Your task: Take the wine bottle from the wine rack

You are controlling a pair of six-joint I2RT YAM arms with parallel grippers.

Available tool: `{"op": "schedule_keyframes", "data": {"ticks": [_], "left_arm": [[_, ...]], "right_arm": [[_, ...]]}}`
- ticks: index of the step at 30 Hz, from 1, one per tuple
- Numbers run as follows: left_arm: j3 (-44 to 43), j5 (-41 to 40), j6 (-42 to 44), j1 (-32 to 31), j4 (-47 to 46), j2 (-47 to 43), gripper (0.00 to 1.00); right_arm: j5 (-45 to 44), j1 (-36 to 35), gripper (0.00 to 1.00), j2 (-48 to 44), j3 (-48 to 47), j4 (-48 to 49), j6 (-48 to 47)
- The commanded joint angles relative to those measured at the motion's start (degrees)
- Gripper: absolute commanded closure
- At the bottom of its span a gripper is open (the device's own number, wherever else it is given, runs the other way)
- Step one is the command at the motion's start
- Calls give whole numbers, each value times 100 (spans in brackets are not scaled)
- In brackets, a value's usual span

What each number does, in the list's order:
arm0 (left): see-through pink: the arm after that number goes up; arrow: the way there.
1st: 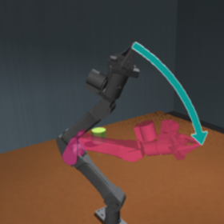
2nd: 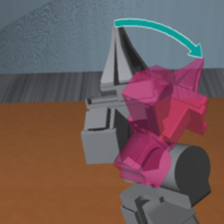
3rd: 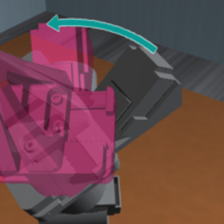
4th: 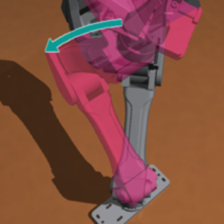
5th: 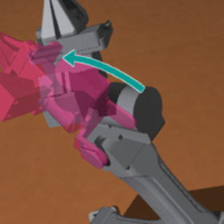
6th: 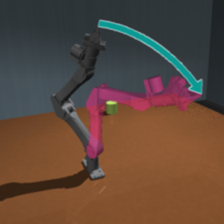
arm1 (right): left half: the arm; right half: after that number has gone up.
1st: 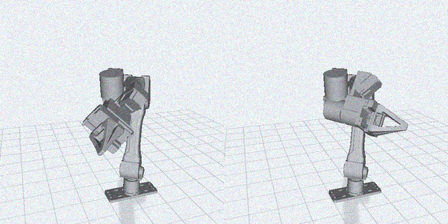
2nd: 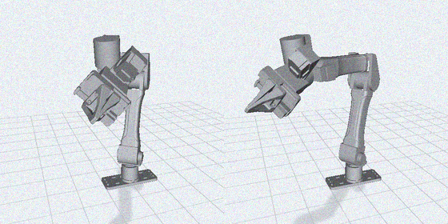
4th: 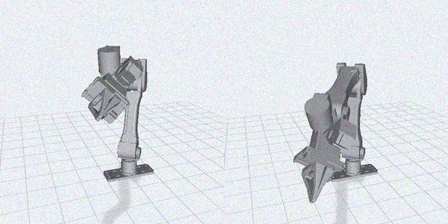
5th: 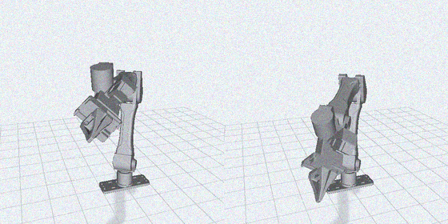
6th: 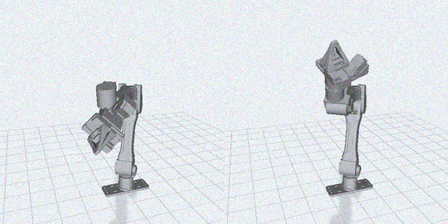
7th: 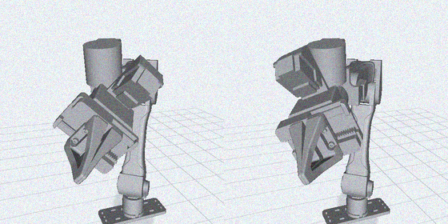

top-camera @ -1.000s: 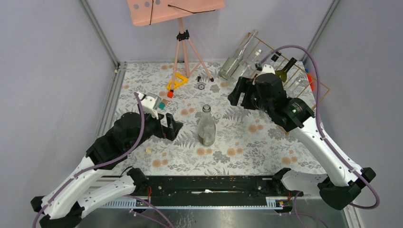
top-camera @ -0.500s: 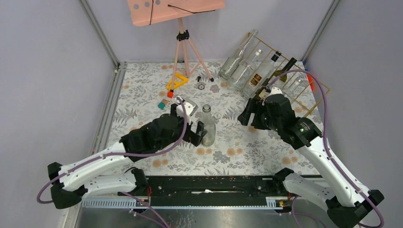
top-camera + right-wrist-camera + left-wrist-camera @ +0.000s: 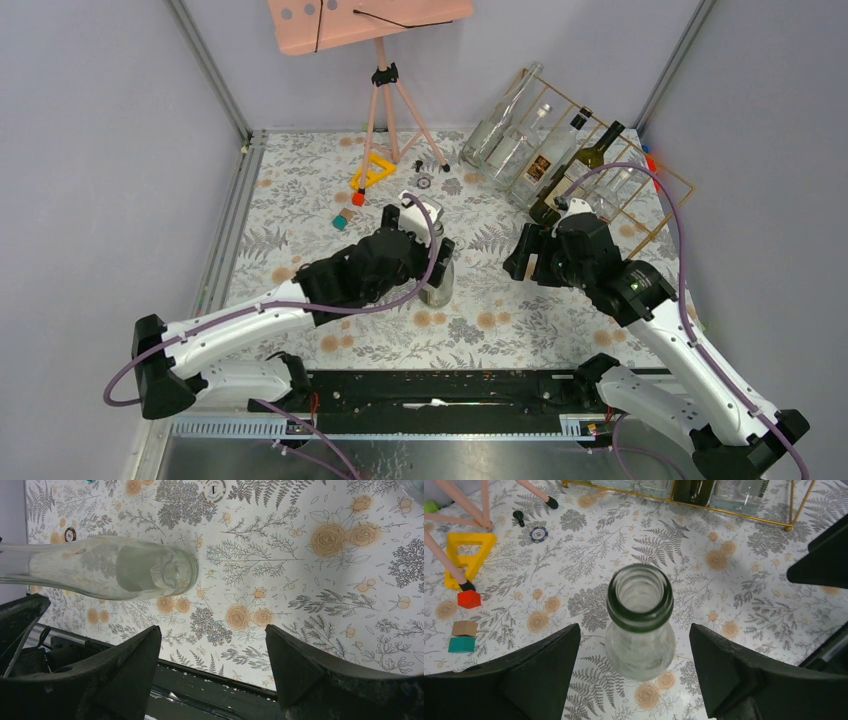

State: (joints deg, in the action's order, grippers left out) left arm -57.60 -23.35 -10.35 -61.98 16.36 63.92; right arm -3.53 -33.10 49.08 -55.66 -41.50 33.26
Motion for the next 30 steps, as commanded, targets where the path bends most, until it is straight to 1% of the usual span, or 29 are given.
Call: {"op": "schedule_keyframes", "data": {"ticks": [1,9,12,14,22,27,30], "left_arm": [[-363,-443,69,-16,-553,254,14],[-488,-561,13,78,-694,578,20],[-540,-556,-11,105,-720,655,25],[-573,-526,-19,107,-722,687,30],[-599,-429,-46,107,-715,753,60],[-583,-348,-59,202,-682,724,82],[-610,-188,-125,457,-581,643,99]], "right_arm": [[99,22,16,-102,46,34,-147],[116,25,16,-168,138,22,-197],[119,20,16,-159,171,22,-204],[123,23,16,-156,178,26,-222],[107,21,16,-179,224,22,-265],[116,22,16,-216,274,18,-258],[115,23,16,-252,315,19,-254]]}}
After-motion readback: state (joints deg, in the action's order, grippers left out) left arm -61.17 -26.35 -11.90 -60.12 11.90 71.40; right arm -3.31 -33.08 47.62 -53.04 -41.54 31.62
